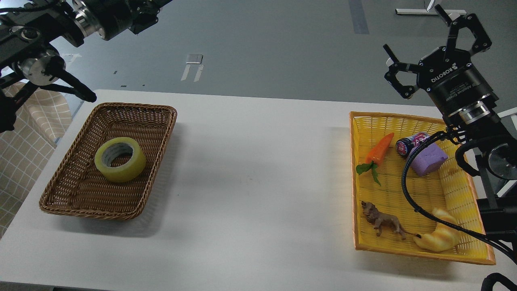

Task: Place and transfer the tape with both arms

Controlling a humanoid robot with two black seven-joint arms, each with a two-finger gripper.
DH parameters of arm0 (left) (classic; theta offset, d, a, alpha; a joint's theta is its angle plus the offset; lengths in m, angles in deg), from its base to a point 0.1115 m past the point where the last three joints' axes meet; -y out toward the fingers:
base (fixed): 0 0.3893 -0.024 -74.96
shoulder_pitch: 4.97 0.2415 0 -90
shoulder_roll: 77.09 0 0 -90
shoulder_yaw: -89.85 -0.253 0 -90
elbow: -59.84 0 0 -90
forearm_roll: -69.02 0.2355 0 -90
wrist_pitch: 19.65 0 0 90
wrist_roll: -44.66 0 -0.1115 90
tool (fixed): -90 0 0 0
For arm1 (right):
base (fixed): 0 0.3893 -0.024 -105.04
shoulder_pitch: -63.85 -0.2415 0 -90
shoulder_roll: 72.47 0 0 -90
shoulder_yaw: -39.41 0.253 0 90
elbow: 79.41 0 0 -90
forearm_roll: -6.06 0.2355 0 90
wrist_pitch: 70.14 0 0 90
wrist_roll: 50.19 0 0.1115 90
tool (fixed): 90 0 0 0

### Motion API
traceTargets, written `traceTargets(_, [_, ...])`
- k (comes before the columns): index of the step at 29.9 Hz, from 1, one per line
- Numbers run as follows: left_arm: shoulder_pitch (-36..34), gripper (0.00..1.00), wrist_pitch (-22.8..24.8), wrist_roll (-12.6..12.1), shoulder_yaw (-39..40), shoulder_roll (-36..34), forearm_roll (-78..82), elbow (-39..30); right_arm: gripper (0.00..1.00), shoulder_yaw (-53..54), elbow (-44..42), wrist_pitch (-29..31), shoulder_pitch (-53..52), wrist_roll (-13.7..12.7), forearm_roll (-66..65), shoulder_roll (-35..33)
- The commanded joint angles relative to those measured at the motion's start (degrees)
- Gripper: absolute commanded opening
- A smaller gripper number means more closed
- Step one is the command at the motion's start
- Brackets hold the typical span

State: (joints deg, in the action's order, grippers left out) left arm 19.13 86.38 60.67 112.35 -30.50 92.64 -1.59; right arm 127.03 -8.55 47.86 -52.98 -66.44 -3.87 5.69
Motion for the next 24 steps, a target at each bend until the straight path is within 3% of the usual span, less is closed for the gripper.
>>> traceTargets(1, [1.64,0.98,0.14,2.01,2.98,3.93,-3.22,-0.09,1.00,0.01,-0.72,0.00,-0.76,0.00,0.00,-0.90])
traceTargets(8, [11.83,0.98,5.23,1.84,15.98,11.49,-3.41,-2.63,1.00,-0.08,-3.97,0.00,-4.54,-0.18,-0.09,-1.52])
traceTargets(13, [16.58,0.98,7.69,1.84,20.39,13.69,-3.41,-4.04,1.00,-0.17,-6.61,0.00,-6.74,-0.18,0.00,-1.26])
traceTargets(24, [23.26,0.98,8.23,1.48,28.99,20.45,-3.41,-6.24,1.00,-0.08,-8.37,0.00,-6.57,-0.09,0.00,1.20])
